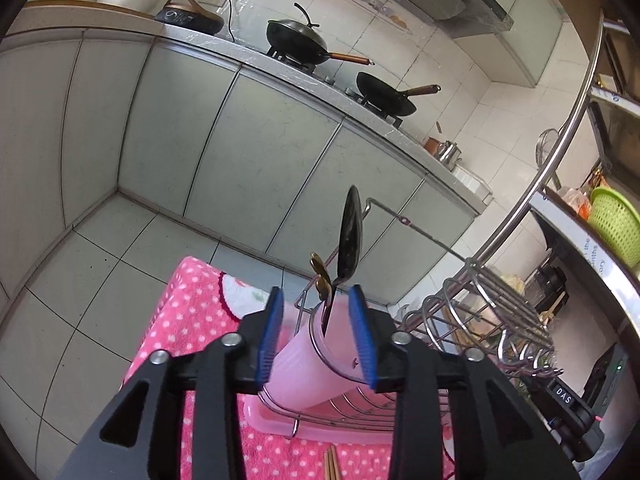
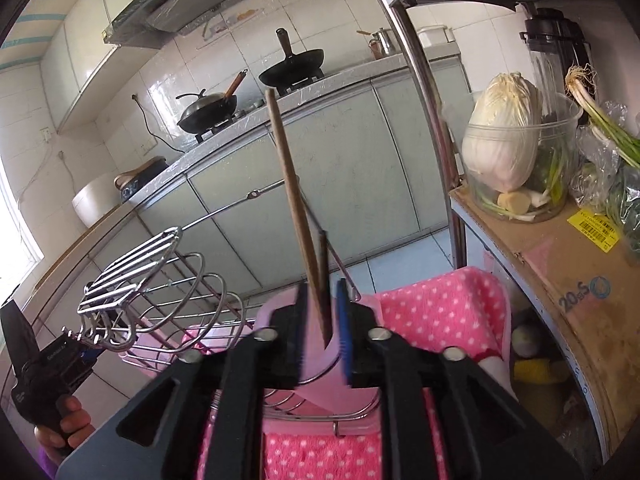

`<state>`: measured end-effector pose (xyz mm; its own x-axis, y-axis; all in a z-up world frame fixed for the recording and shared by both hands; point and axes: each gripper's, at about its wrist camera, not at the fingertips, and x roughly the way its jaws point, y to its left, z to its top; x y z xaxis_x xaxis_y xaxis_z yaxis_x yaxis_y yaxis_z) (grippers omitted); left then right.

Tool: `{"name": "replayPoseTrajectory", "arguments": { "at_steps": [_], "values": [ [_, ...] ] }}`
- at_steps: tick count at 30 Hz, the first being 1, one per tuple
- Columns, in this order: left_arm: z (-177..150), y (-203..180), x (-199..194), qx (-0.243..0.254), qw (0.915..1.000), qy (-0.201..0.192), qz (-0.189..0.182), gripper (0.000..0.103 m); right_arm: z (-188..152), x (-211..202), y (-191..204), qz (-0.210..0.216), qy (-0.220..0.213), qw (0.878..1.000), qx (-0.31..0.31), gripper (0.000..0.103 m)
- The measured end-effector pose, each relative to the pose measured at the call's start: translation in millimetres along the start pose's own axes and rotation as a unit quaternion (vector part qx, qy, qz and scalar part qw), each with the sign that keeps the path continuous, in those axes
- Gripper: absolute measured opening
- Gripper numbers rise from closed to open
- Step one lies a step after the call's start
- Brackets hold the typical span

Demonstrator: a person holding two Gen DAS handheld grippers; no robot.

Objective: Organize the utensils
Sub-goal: 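Insert the gold spoon with the left gripper while the right inserts the chopstick, then open, then grasp a wooden chopstick with the left gripper while the right grasps a dark chopstick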

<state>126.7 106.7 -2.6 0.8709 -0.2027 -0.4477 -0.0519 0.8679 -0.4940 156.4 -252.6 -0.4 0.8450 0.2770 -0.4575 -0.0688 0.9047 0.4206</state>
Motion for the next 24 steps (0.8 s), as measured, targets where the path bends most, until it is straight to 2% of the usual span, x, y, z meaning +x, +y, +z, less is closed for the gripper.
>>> {"name": "replayPoseTrajectory", "arguments": {
  "at_steps": [1, 9, 13, 19, 24],
  "values": [
    [1, -1, -3, 0.0, 1.0, -0.001, 0.001, 0.039, -1, -4, -1, 0.001, -0.004, 1.0, 0.001, 0.039],
    [-9, -1, -34, 0.016, 0.9998, 0.009, 0.002, 0.041, -12, -38, -6, -0.004, -0.013, 1.0, 0.015, 0.04],
    [-29, -6, -44, 0.046, 0.9983, 0.03, 0.021, 0.041, -32, -47, -13, -0.009, 0.023, 0.999, 0.026, 0.04],
    [-69, -13, -34, 0.081, 0.9902, 0.113, 0.015, 0.041, -71, -46, -11, -0.024, 0.09, 0.996, 0.008, 0.04],
    [-104, -11, -8, 0.066, 0.976, 0.208, 0.0, 0.035, -101, -42, -10, -0.023, 0.141, 0.99, 0.01, 0.04]
  ]
}}
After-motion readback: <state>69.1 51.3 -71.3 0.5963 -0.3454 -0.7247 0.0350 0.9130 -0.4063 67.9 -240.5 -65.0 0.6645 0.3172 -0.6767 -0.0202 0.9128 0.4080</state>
